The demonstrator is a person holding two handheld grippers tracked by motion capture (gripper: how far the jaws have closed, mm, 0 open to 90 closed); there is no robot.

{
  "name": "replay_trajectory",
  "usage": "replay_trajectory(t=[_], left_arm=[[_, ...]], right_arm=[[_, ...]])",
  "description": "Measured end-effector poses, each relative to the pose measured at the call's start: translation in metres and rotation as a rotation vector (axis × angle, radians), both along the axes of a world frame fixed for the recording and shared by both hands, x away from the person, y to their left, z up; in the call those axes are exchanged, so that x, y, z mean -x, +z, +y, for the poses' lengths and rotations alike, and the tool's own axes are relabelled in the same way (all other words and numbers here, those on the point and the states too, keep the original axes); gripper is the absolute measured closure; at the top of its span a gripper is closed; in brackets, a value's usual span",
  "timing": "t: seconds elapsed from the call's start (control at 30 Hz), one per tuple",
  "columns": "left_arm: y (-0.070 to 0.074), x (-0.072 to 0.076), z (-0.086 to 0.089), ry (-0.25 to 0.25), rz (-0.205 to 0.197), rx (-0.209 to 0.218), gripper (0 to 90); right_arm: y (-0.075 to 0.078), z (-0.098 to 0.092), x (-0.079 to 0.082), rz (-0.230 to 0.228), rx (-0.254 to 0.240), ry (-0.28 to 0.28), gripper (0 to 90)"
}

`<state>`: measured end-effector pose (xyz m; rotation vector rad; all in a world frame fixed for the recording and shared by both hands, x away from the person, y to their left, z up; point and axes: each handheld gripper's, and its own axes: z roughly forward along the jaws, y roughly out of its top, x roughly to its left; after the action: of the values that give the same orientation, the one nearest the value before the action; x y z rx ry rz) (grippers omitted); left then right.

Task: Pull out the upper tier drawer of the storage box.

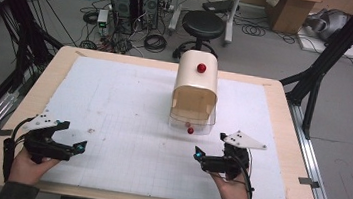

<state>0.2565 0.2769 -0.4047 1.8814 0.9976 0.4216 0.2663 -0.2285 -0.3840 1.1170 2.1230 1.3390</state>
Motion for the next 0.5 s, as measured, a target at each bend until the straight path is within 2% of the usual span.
replay_trajectory(t=[0.27, 0.5], left_arm=[[0.0, 0.001, -0.003, -0.009, -0.001, -0.003, 1.7], [0.0, 0.003, 0.0, -0.006, -0.001, 0.001, 1.7]], right_arm=[[-0.001, -0.023, -0.009, 0.041, -0.024, 0.044, 0.8], [-0.005, -0.038, -0.011, 0.046, -0.018, 0.014, 0.8]])
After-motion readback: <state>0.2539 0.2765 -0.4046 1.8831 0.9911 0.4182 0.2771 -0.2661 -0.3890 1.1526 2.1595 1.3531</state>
